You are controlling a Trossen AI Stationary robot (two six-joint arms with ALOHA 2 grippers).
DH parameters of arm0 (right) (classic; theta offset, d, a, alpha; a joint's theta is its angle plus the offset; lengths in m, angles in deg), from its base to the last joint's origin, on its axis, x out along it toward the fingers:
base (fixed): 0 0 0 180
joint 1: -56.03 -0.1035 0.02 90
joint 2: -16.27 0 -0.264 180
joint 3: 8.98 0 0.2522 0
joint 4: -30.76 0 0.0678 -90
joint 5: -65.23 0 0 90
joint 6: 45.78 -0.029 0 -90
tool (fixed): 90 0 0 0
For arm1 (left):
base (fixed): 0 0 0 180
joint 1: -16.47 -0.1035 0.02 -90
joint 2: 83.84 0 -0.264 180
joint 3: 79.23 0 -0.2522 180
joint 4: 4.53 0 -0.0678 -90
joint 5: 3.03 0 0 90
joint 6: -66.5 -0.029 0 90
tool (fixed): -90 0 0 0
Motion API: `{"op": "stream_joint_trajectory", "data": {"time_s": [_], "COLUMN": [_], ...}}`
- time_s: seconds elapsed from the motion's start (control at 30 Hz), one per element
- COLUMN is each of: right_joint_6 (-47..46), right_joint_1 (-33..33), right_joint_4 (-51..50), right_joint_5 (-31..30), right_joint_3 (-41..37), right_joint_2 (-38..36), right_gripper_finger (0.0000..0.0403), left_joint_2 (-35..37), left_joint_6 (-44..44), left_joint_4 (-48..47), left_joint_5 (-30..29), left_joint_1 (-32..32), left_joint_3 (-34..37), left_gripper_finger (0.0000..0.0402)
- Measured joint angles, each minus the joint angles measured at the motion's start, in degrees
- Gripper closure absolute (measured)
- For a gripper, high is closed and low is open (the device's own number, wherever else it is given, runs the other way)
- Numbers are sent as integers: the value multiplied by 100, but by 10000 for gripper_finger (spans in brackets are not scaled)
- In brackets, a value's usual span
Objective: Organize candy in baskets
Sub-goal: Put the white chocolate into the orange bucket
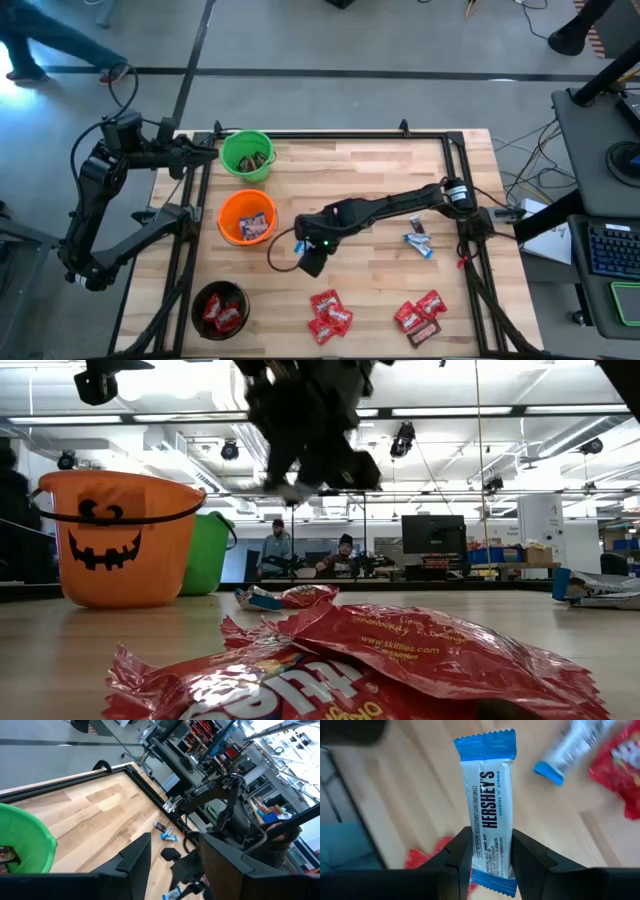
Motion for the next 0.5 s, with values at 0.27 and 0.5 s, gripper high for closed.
{"op": "stream_joint_trajectory", "data": {"time_s": [0.27, 0.5], "right_joint_6": [195, 304], "right_joint_1": [6, 190], "right_joint_4": [112, 1216], "right_joint_5": [-606, -879], "right_joint_3": [823, 856], "right_joint_2": [2, 4], "right_gripper_finger": [294, 294], "left_joint_2": [0, -7], "left_joint_6": [-46, -256], "left_joint_4": [0, 0], "left_joint_5": [0, -2], "left_joint_1": [0, 2], "left_joint_3": [0, 0], "left_gripper_finger": [251, 251]}}
